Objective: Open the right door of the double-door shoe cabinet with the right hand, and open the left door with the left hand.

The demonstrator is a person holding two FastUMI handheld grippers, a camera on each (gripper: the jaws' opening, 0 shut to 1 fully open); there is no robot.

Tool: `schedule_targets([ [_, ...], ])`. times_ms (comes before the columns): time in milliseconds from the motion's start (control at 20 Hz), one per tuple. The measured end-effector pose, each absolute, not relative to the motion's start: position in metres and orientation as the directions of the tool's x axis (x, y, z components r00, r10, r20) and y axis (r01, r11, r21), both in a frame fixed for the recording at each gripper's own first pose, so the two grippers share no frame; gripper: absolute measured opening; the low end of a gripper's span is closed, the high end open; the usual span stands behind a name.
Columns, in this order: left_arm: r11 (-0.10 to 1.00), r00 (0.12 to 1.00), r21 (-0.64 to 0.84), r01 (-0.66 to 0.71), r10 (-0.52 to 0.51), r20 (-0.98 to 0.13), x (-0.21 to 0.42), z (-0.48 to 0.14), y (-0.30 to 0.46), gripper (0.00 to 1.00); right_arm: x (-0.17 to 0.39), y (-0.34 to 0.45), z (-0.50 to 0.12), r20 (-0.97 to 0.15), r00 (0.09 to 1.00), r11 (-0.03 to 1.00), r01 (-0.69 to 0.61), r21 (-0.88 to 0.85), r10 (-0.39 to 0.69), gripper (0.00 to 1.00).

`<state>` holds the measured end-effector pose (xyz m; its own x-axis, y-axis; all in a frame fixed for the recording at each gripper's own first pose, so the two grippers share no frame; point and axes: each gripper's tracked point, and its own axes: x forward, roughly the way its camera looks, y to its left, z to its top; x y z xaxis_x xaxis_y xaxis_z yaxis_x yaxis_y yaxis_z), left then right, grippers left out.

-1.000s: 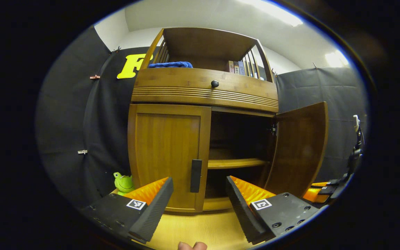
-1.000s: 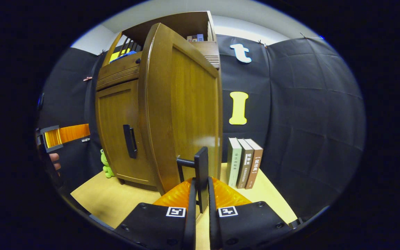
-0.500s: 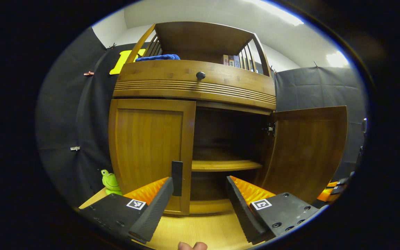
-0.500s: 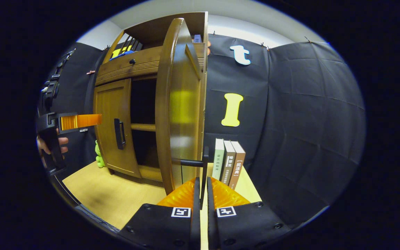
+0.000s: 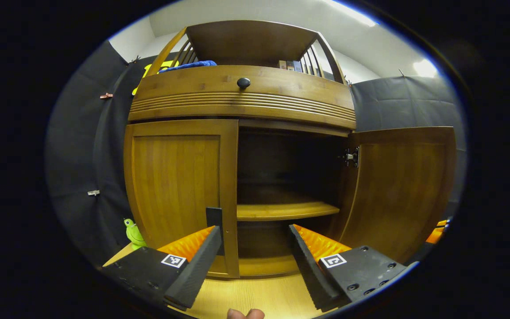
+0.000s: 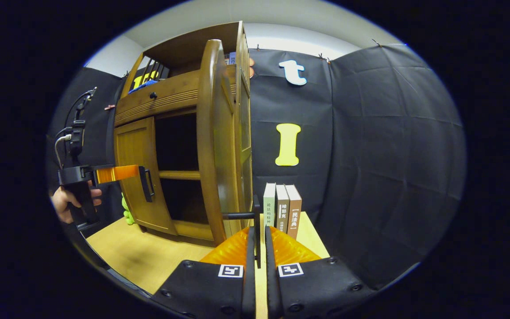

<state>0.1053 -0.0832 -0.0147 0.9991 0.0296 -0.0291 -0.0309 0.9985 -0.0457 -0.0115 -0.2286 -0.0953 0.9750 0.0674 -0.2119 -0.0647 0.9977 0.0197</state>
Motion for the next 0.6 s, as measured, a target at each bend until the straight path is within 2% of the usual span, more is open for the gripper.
schedule_targets([
  [50,0.999,0.999,-0.041,-0.032,0.031,-0.027,0.107,-0.015,-0.082,0.92,-0.013,-0.229,-0.091,-0.206,0.977,0.998,-0.055,0.014,0.057,0.14],
  [100,0.999,0.999,-0.034,-0.034,0.033,-0.026,0.110,-0.016,-0.081,0.94,-0.015,-0.232,-0.087,-0.203,0.979,0.999,-0.031,0.012,0.033,0.05],
  [150,0.999,0.999,-0.025,-0.034,0.033,-0.026,0.112,-0.017,-0.079,0.94,-0.018,-0.233,-0.083,-0.196,0.980,1.000,-0.014,0.017,0.017,0.05],
  [400,0.999,0.999,-0.015,-0.033,0.033,0.000,0.125,-0.023,-0.070,0.92,-0.045,-0.253,-0.056,-0.140,0.985,0.994,0.102,0.025,-0.098,0.72],
  [450,0.999,0.999,-0.014,-0.034,0.035,0.014,0.128,-0.022,-0.068,0.95,-0.045,-0.259,-0.054,-0.127,0.984,0.992,0.128,0.012,-0.125,0.85],
  [500,0.999,0.999,-0.011,-0.037,0.037,0.020,0.131,-0.024,-0.065,0.92,-0.052,-0.264,-0.045,-0.110,0.981,0.987,0.161,0.004,-0.160,0.99],
  [550,0.999,0.999,-0.007,-0.043,0.043,0.018,0.134,-0.025,-0.063,0.92,-0.059,-0.265,-0.035,-0.092,0.979,0.983,0.182,0.008,-0.180,1.00],
  [600,0.999,0.999,-0.005,-0.048,0.048,0.010,0.137,-0.029,-0.060,0.94,-0.064,-0.262,-0.026,-0.074,0.981,0.983,0.184,0.019,-0.182,0.96],
])
